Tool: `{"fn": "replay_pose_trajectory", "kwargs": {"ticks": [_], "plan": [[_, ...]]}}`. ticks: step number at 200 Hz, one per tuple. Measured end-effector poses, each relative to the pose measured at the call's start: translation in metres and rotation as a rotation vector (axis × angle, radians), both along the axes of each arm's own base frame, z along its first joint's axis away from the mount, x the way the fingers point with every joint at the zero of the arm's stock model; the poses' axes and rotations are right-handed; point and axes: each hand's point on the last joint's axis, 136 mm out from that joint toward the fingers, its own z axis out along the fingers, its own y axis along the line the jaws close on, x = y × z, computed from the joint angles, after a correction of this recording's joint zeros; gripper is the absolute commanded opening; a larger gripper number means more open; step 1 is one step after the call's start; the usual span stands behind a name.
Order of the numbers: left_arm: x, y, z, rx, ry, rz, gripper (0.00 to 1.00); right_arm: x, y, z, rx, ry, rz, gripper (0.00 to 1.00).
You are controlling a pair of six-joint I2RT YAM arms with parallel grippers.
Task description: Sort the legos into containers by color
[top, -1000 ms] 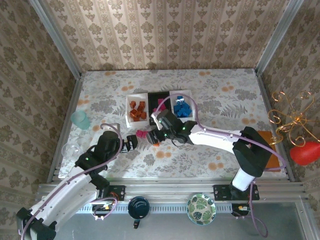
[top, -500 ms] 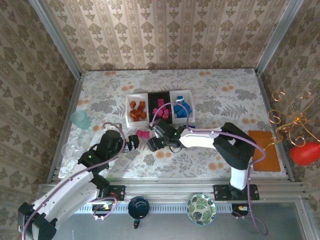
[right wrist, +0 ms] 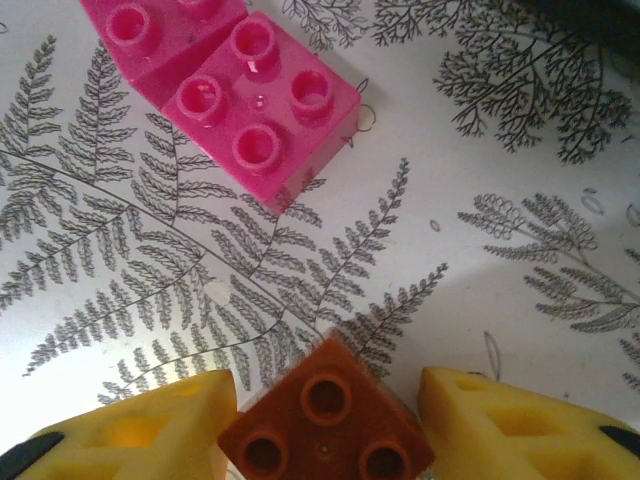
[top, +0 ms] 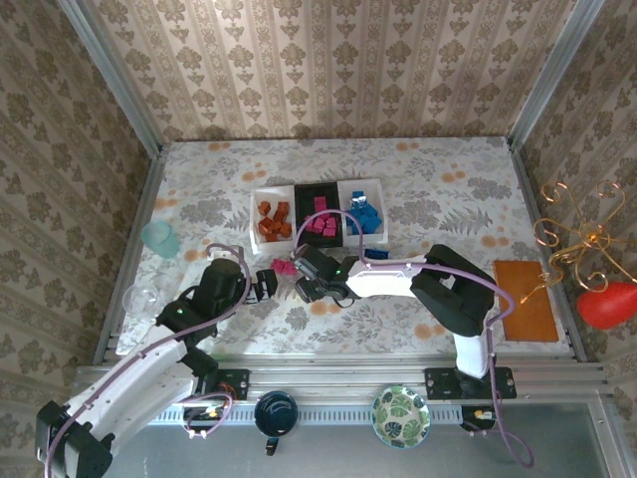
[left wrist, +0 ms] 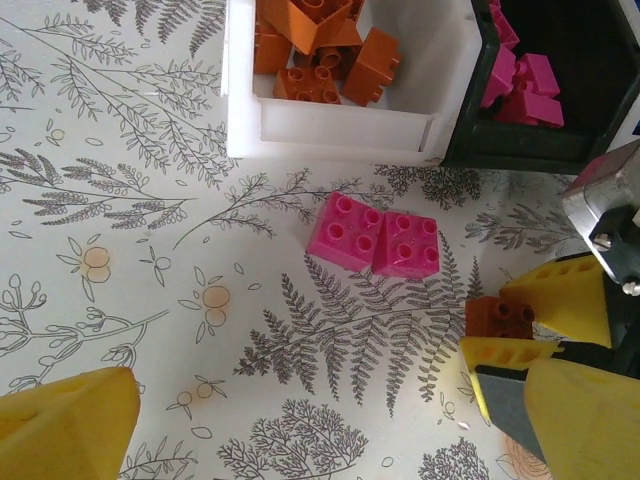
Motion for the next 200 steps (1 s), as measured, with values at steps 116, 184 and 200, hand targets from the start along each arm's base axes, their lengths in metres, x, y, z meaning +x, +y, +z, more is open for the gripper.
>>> {"fn": "replay_pose_trajectory", "kwargs": {"ticks": [116,184,200], "plan": [[0.001,0.004,0.004,-0.004,-0.018,0.015,1.0,0.045,0.038,0.117,0.284,-0.142,0.065,0.36],[-0.002,0.006,0.002,0.006,-0.008,0.017,1.0,0.133,0.084,0.134,0.373,-0.199,0.02,0.39],[-0.002,0.007,0.001,0.01,-0.003,0.017,1.0,0.147,0.09,0.128,0.368,-0.196,0.01,0.4]]}}
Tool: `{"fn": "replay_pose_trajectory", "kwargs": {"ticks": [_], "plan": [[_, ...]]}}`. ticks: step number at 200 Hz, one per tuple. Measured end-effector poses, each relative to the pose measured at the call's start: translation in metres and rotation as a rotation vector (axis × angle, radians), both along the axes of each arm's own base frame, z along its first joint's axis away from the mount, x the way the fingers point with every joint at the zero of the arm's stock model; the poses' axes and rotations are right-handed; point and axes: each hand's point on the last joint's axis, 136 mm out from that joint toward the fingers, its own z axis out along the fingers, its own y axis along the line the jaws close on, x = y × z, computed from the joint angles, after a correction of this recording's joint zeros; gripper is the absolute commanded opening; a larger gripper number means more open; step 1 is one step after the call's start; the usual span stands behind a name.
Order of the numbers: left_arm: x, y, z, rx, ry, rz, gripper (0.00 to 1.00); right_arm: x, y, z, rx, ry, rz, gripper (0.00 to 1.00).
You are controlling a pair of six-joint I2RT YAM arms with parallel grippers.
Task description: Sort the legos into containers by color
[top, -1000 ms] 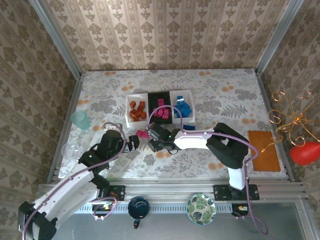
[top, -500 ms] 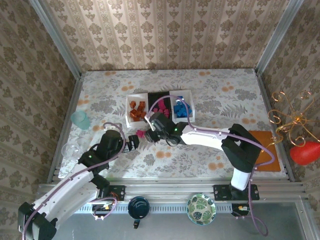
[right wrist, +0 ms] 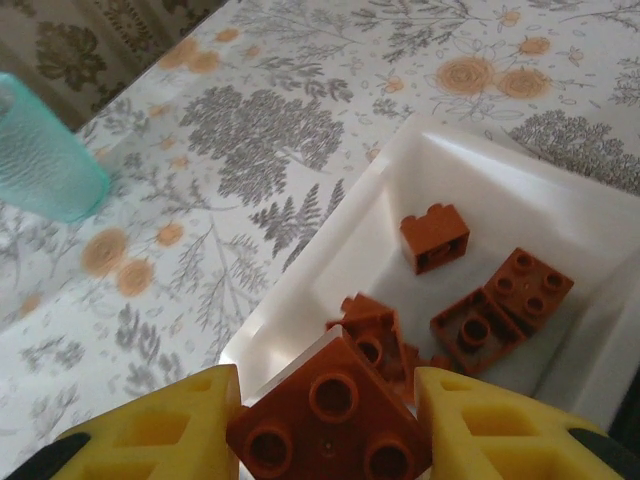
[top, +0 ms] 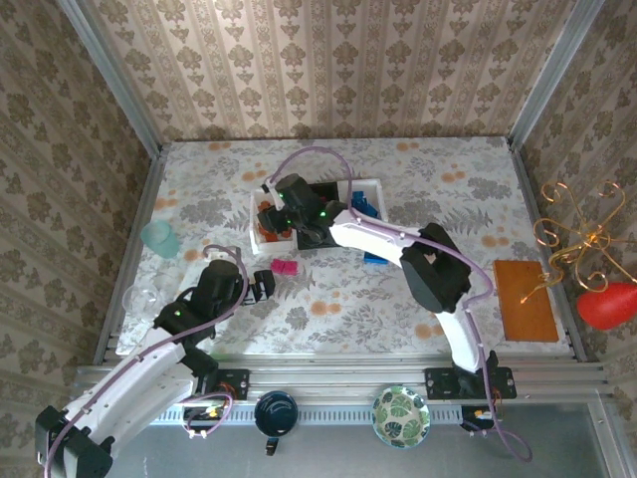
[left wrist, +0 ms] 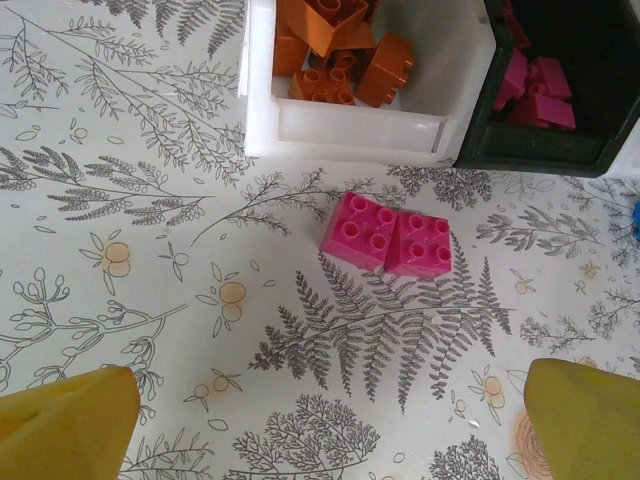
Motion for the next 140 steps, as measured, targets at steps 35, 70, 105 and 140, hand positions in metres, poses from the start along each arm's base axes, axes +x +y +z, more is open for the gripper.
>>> {"fn": "replay_pose_trajectory", "kwargs": {"ticks": [35,70,105,140], "plan": [[0.0,0.0,-0.001,0.001,0.002,-0.001,1.0,0.017,0.003,-0.005,0.004,0.015,-0.026,0.55],[0.0,-0.001,-0.006,0.012,0.021,-0.003,1.0,0.025,-0.002,-0.003,0.022,0.03,-0.054,0.68],[0.0,-0.003,-0.013,0.024,0.05,-0.011,1.0,0.012,-0.018,-0.001,0.029,0.043,-0.064,0.7],[0.006,-0.007,-0.019,0.027,0.067,-0.011,0.99,-0.025,-0.047,0.019,0.078,0.045,-0.059,0.7]]}}
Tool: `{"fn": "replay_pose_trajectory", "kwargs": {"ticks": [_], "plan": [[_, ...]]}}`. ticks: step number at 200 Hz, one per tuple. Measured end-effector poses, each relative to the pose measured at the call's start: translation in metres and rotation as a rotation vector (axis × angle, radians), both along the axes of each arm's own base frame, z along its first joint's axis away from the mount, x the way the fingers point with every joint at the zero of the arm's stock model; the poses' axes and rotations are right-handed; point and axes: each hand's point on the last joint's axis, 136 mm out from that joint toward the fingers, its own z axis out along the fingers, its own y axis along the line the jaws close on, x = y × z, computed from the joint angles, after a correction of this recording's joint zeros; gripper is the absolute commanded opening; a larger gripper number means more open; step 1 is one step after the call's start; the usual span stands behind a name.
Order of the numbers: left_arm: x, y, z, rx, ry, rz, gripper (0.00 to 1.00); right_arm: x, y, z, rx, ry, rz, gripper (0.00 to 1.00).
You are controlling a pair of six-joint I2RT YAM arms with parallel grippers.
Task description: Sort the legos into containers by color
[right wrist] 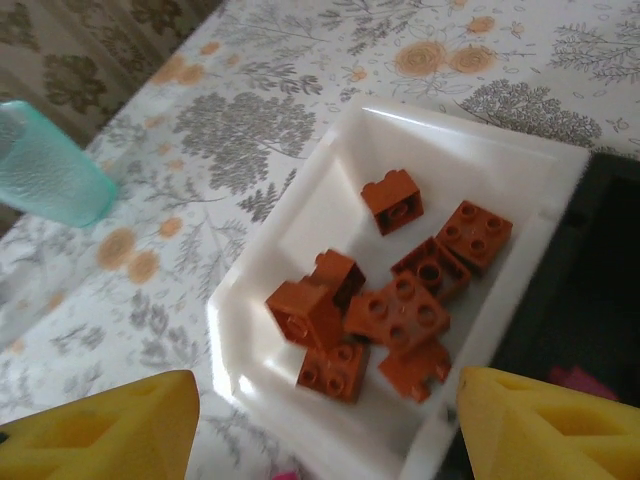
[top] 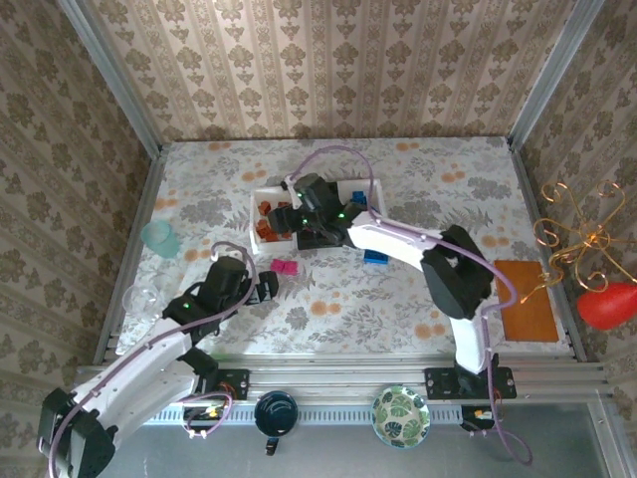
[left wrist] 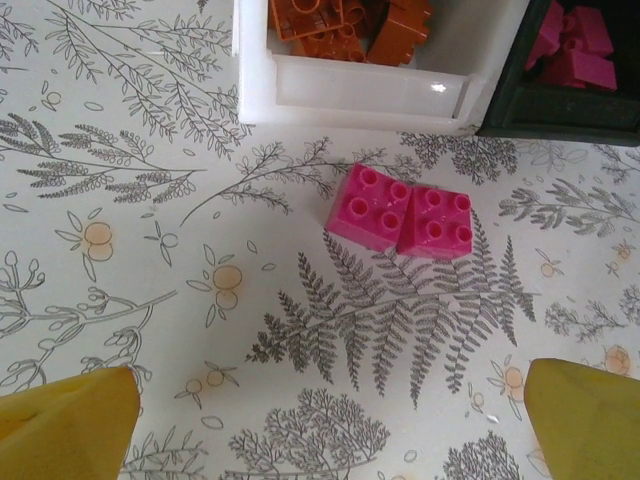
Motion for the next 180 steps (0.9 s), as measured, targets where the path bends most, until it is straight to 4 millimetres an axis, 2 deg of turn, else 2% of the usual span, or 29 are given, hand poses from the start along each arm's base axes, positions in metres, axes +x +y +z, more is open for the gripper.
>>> {"fn": "replay_pose_trajectory", "kwargs": {"ticks": [33,71,104,147,180], "plan": [[0.015,-0.006,-0.013,0.01,0.034,0.004,0.75,-0.032,-0.027,0.013,0.044,-0.01,0.0,0.71],[0.041,-0.026,-0.027,0.029,0.069,-0.026,0.57,-0.06,-0.054,-0.001,0.026,0.017,-0.005,0.71],[0.062,-0.035,-0.038,0.055,0.077,-0.028,0.45,-0.072,-0.066,-0.007,0.018,0.028,-0.011,0.7],[0.078,-0.029,-0.062,0.083,0.113,0.01,0.43,-0.078,-0.073,0.002,0.037,0.017,-0.019,0.71],[0.089,-0.034,-0.063,0.07,0.093,0.01,0.39,-0.077,-0.075,0.007,0.042,0.004,-0.027,0.7]]}}
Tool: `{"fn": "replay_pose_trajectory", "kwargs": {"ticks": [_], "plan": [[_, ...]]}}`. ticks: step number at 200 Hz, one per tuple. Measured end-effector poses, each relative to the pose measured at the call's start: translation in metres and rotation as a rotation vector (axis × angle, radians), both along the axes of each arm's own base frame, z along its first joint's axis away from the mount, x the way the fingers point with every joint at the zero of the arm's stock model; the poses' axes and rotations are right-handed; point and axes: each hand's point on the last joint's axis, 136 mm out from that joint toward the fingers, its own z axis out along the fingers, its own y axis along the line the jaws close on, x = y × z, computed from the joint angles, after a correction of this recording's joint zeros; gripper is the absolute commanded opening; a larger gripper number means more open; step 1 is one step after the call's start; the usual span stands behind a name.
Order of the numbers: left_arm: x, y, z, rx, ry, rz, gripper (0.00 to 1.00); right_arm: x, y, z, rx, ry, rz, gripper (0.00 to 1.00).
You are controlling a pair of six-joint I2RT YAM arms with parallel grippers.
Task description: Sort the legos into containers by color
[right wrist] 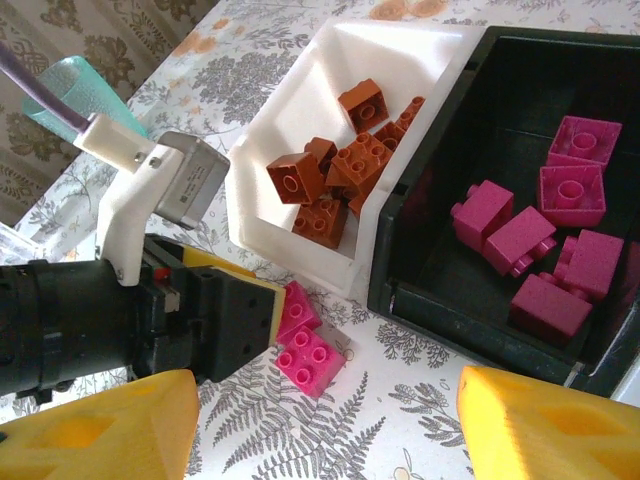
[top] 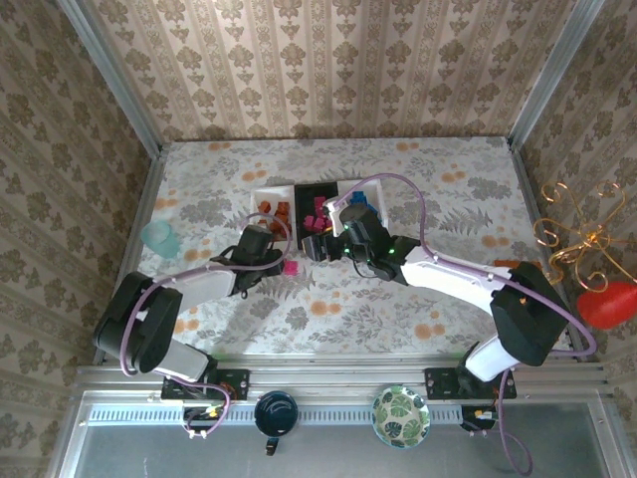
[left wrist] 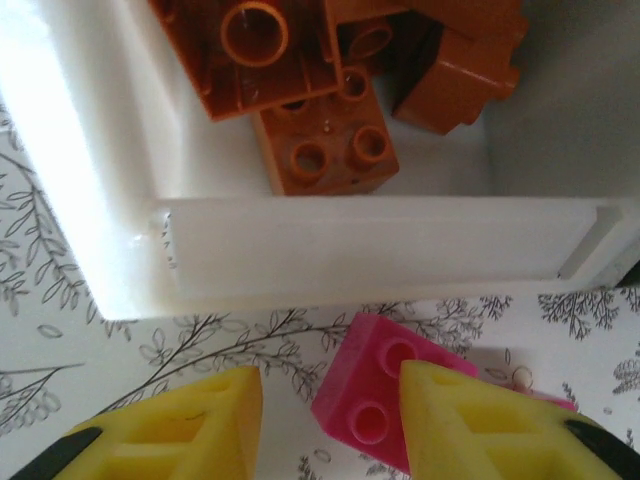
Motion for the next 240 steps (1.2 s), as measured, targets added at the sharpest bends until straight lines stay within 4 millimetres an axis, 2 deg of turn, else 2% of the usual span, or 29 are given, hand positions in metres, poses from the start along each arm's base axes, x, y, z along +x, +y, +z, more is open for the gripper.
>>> {"fn": "replay_pose_trajectory", "kwargs": {"ticks": [34,88,98,126,151,165,196,211,240], "plan": [[-0.006,0.005,-0.002,-0.013,-0.011,0.01,0.36,0.0,-0.001,0.0,-0.001,-0.002,-0.003,0.71],[-0.058,0.038,-0.002,-0.024,0.002,0.054,0.37,-0.002,-0.003,-0.005,-0.009,0.007,-0.003,0.71],[-0.066,0.042,0.002,-0.028,0.003,0.06,0.42,-0.002,-0.003,-0.005,-0.009,0.007,-0.003,0.71],[-0.069,0.04,0.029,-0.07,-0.06,0.048,0.68,-0.002,-0.003,-0.005,-0.009,0.007,-0.003,0.71],[-0.067,0.027,0.041,-0.078,-0.072,0.012,0.76,-0.002,-0.003,-0.005,-0.009,0.008,-0.003,0.71],[-0.066,0.022,0.034,-0.059,-0.044,0.0,0.79,-0.002,-0.003,-0.005,-0.007,0.01,-0.005,0.71],[-0.072,0.024,-0.003,0.034,0.065,-0.008,0.77,-0.002,-0.003,-0.005,-0.007,0.01,-0.005,0.71],[-0.073,0.027,-0.017,0.086,0.093,-0.006,0.71,-0.002,-0.003,-0.005,-0.007,0.01,-0.005,0.71],[-0.064,0.031,-0.021,0.149,0.095,0.009,0.58,-0.002,-0.003,-0.006,-0.007,0.01,-0.005,0.71]]}}
